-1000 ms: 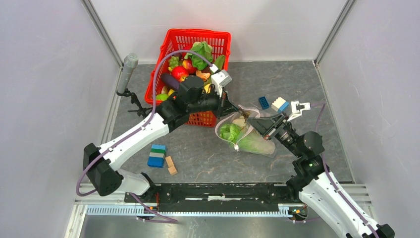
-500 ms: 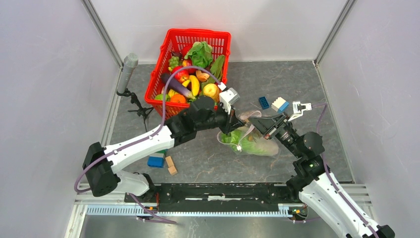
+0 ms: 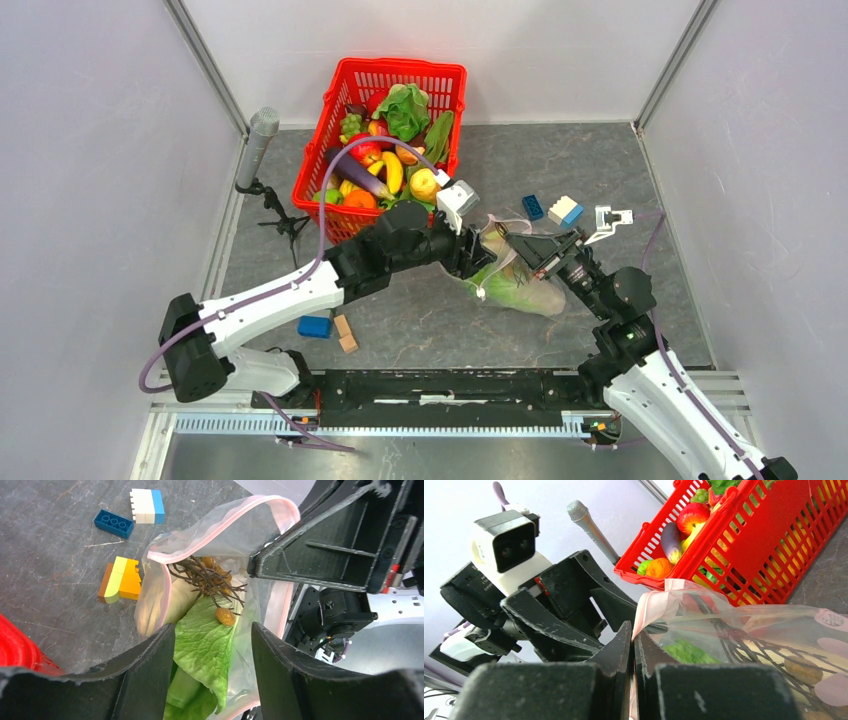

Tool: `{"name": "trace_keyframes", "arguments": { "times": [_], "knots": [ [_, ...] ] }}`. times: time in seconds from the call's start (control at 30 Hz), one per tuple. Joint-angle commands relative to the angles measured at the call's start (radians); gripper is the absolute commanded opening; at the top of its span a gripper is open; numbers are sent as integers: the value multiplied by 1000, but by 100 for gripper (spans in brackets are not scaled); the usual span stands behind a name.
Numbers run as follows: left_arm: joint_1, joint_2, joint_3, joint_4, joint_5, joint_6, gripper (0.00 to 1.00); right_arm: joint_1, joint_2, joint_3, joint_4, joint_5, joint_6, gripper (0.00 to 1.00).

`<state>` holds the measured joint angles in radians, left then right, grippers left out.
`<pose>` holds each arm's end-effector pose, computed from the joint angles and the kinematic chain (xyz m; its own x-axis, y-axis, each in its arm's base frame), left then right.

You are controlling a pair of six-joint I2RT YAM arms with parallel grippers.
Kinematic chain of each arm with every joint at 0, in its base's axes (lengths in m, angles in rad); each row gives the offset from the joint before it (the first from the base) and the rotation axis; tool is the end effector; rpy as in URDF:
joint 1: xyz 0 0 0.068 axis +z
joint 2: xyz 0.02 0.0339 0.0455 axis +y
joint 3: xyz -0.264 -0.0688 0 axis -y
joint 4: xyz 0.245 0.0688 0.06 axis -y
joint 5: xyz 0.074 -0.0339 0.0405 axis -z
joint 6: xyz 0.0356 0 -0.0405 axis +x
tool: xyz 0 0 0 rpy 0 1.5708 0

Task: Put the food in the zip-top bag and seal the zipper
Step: Place the fake fruit in the zipper food storage bag.

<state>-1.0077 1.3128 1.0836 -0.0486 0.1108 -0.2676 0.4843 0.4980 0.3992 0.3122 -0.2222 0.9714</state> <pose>0.1622 -0.2643 0.3415 -0.3784 0.1071 -0.9194 0.8265 0.4863 -0.2835 0.1238 0.0740 0.2982 -0.4266 0.6856 -0.5899 -0.5185 0.3490 0.7806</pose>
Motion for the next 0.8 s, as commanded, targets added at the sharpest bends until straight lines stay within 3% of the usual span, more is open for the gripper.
{"name": "trace_keyframes", "arguments": {
  "times": [0.0,0.13,0.23,0.3,0.4,0.57,0.67,0.77],
  "knots": [
    [-3,-40,50,-38,5,58,65,4,-12,0,46,21,-5,7],
    [-3,-44,42,-37,-23,60,68,4,-19,-7,70,5,-10,7],
    [-3,-47,46,-84,-143,44,76,4,-12,14,97,-55,-50,7],
    [-3,-71,21,-93,-212,64,86,4,-3,75,-4,-59,-127,8],
    [-2,-123,-26,-73,-257,95,93,4,10,160,-158,-21,-220,8],
    [-3,-197,-85,-24,-346,132,100,3,-4,167,-185,3,-233,8],
    [1,-173,-69,-75,-381,141,99,4,-7,165,-183,-1,-230,8],
    [5,-149,-55,-122,-336,116,88,3,-9,165,-183,0,-231,8]
  ]
}}
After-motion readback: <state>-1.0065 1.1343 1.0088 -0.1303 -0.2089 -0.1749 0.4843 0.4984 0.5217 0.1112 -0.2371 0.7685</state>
